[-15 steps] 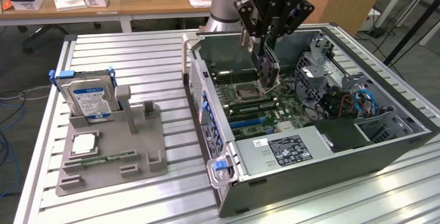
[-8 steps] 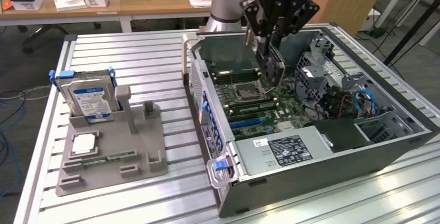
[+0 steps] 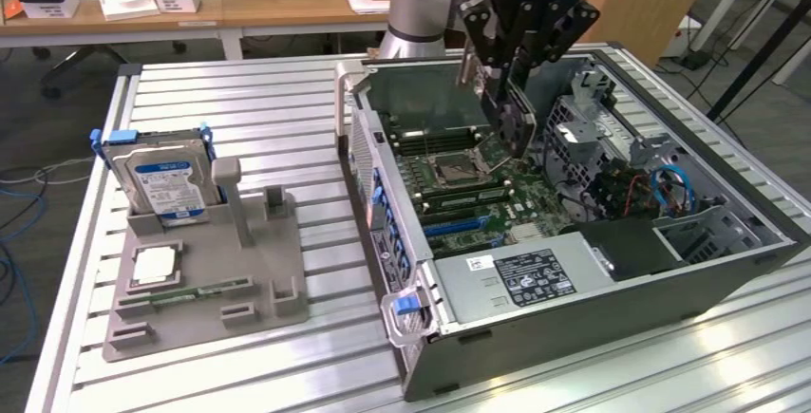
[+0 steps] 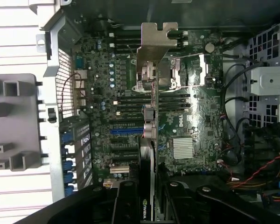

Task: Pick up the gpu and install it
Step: 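Pick up the gpu and move the gpu toward the slot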

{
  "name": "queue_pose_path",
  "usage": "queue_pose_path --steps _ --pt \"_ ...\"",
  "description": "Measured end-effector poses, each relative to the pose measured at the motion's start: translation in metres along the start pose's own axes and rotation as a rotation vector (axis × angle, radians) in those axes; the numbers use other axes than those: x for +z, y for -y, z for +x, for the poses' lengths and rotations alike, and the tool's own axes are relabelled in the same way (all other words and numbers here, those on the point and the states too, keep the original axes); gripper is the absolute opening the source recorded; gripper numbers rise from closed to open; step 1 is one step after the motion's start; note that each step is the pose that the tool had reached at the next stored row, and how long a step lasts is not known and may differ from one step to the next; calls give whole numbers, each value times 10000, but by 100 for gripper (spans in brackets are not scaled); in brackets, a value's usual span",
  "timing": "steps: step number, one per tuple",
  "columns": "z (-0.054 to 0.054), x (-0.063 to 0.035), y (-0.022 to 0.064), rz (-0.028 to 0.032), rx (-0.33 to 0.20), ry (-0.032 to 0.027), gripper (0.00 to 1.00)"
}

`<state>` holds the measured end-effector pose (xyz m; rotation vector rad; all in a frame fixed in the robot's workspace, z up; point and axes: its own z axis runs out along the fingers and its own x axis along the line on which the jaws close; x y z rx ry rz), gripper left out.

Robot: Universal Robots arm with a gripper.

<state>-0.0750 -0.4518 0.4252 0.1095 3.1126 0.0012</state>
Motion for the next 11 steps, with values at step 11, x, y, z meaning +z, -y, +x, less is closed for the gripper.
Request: queue_pose_path --steps 11 --pt "-165 4 -11 0 -1 0 26"
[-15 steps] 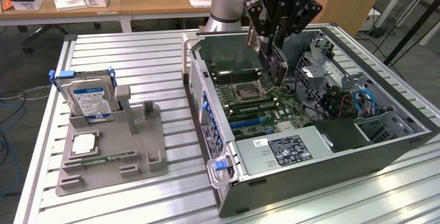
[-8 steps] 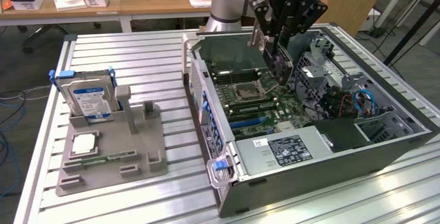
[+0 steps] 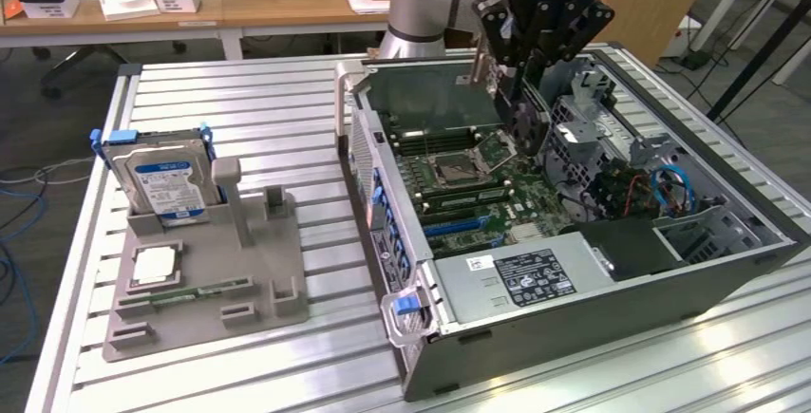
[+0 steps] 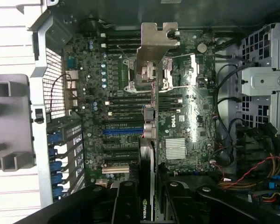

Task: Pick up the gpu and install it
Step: 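Pick up the gpu and move the gpu toward the slot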

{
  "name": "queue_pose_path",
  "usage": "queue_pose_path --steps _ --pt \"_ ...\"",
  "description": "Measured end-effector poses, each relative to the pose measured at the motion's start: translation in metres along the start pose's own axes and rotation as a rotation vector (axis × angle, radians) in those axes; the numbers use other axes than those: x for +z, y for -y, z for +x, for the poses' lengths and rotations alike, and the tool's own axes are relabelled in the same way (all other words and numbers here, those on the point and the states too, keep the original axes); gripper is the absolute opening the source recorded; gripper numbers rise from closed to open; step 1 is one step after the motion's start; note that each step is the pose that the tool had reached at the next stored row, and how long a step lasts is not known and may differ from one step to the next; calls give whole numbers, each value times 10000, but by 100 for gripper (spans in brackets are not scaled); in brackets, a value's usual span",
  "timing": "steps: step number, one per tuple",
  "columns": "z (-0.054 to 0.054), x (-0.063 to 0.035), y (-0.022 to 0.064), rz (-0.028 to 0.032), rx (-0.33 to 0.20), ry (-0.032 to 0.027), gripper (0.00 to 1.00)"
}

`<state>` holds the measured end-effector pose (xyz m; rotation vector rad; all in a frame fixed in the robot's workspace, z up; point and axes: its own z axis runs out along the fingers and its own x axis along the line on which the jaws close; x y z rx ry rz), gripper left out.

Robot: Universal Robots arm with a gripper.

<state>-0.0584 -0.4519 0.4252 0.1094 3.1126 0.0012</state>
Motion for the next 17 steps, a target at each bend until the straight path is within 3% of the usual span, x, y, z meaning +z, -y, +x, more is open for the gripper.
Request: queue_pose_path --steps 17 --pt "-235 6 -17 1 1 0 26"
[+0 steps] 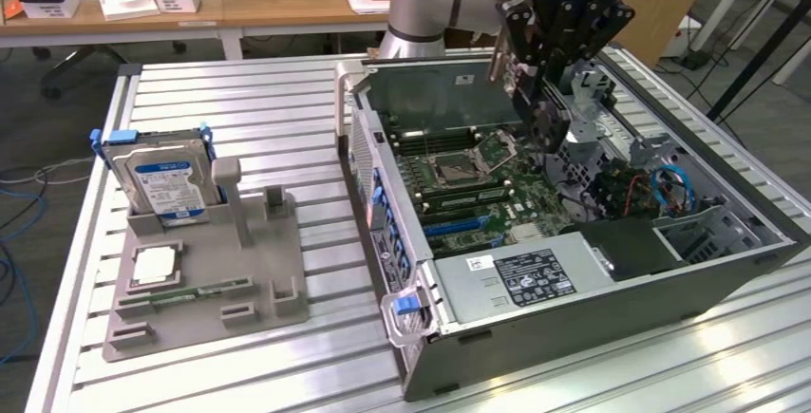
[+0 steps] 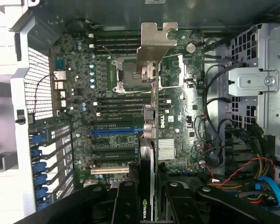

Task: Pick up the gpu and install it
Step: 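Pick up the gpu and move the gpu toward the slot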

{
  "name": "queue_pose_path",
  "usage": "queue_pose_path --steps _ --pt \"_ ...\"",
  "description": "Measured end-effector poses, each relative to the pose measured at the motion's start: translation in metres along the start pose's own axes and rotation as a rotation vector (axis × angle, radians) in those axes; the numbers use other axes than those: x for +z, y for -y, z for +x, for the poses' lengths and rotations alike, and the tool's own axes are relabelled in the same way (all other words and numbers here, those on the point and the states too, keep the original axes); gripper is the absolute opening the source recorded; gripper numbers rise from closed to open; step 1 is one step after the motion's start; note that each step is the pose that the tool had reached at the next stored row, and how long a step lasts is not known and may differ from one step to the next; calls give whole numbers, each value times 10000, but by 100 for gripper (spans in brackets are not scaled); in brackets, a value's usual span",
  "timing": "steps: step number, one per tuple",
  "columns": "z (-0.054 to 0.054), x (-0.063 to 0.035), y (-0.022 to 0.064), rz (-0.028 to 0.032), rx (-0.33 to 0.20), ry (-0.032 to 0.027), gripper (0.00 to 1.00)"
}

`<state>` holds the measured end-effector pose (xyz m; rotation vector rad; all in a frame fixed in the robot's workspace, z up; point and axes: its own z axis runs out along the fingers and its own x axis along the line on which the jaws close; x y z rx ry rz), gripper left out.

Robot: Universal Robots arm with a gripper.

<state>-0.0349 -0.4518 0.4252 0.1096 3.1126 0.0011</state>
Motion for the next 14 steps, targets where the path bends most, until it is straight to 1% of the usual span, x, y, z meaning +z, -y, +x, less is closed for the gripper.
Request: queue_pose_path --steps 14 --pt "-199 6 -14 0 -1 0 26"
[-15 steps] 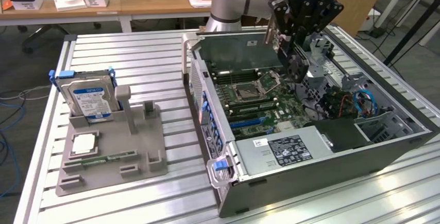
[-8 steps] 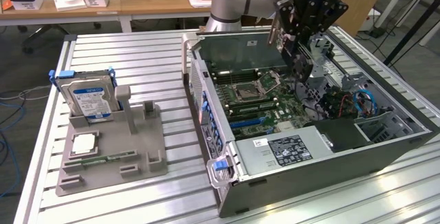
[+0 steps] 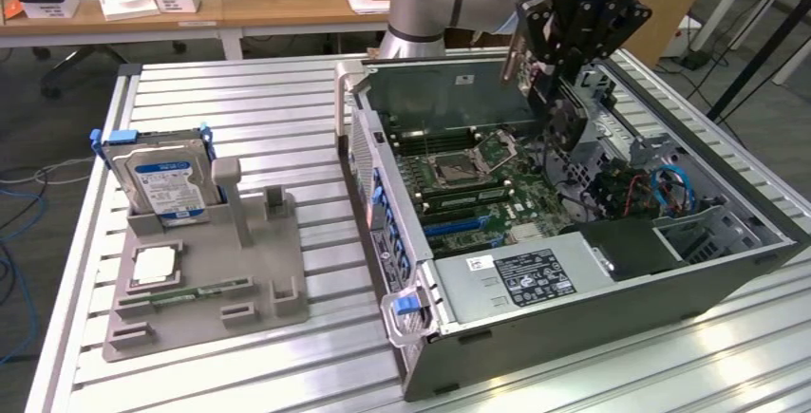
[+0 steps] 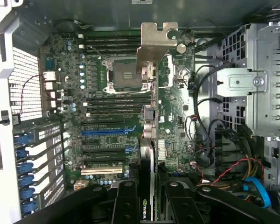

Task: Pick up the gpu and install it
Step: 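Pick up the gpu and move the gpu toward the slot, then insert the gpu into the slot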

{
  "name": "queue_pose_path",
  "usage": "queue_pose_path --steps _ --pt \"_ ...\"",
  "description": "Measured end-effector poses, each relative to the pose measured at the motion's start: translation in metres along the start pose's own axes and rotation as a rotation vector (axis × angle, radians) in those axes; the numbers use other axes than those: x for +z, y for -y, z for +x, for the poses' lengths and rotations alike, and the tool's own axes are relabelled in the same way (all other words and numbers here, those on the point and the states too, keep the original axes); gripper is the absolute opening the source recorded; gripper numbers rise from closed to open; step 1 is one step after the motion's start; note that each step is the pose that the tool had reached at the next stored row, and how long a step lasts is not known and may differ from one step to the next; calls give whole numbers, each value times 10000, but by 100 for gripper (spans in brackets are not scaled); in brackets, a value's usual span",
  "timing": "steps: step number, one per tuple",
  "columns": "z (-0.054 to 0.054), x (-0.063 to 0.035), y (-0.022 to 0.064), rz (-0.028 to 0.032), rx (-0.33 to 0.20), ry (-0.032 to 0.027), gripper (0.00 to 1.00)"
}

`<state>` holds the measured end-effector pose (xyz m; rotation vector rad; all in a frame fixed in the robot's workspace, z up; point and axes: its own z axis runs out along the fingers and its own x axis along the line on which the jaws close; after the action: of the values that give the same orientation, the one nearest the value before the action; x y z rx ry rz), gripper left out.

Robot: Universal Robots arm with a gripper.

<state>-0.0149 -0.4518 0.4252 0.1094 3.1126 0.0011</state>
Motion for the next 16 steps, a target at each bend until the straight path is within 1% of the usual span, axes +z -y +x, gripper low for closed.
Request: queue_pose_path --steps 9,16 --pt "-12 1 -1 -1 -7 0 26" --pt "-12 0 -1 -3 -109 0 26"
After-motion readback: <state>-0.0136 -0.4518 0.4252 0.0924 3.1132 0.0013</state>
